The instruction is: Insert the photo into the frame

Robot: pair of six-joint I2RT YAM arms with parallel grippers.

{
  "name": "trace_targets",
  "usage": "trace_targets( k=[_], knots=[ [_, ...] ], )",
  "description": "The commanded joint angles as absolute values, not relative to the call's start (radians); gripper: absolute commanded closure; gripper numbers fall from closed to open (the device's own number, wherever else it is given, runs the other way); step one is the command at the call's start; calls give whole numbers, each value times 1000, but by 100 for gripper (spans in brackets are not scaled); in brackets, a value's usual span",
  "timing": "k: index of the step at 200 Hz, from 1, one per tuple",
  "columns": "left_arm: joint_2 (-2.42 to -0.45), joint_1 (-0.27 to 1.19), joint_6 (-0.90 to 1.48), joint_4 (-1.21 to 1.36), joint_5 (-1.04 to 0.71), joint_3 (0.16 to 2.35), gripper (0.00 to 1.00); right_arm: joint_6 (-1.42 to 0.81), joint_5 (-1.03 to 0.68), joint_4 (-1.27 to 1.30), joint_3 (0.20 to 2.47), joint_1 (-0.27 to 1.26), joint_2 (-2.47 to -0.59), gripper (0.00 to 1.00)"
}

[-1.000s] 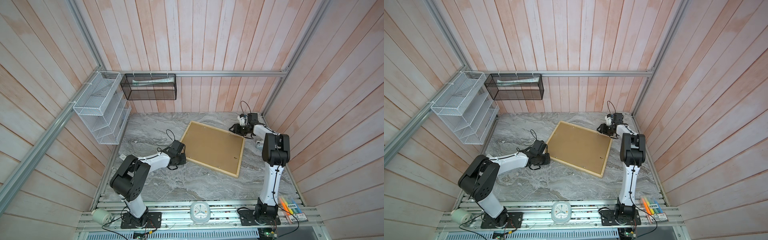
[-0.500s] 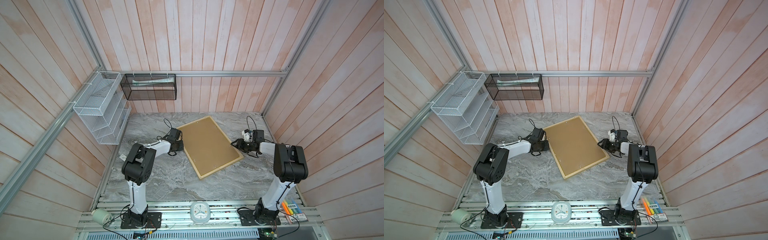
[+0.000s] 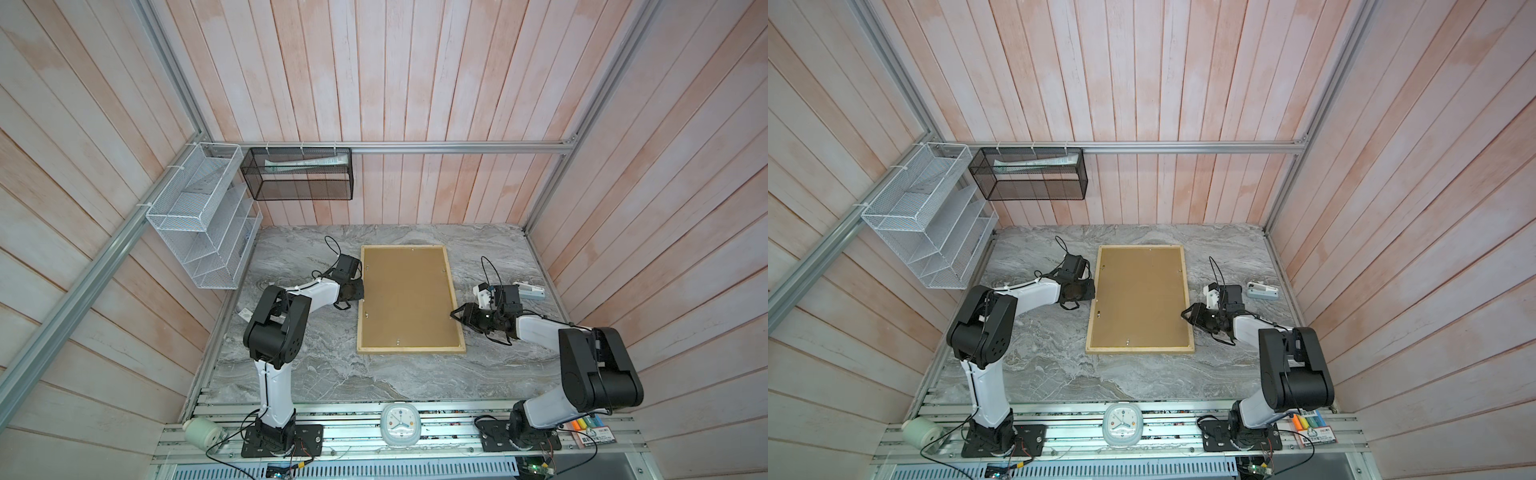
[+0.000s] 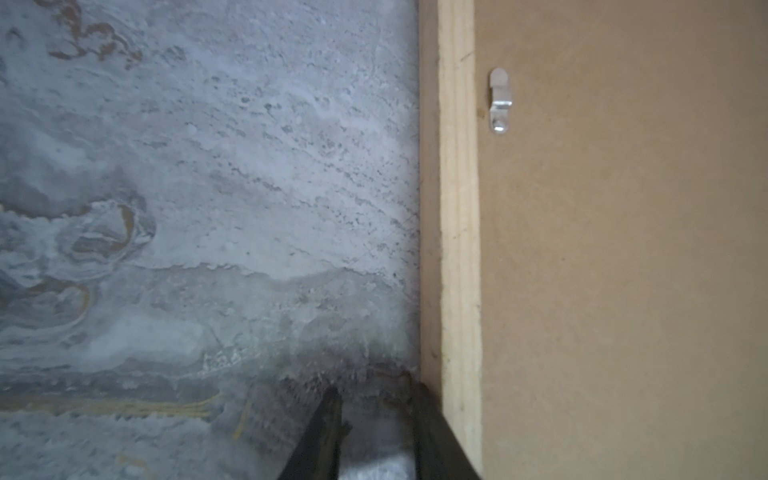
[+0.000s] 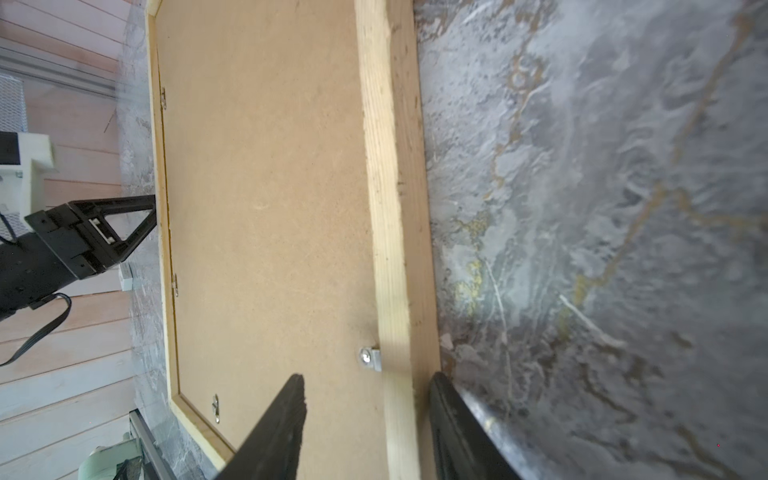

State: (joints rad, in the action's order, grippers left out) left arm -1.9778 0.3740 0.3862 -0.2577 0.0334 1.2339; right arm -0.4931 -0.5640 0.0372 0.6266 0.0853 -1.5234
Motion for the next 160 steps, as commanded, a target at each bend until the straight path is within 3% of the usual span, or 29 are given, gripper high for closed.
trace_targets(
  k=[1, 160],
  knots=[
    [-1918, 393, 379, -285, 37, 1216, 63, -497, -510, -5, 673, 94, -1490, 50],
    [-1982, 402, 348, -249, -20, 1281, 63, -531, -535, 49, 734, 130, -1522, 50]
  ],
)
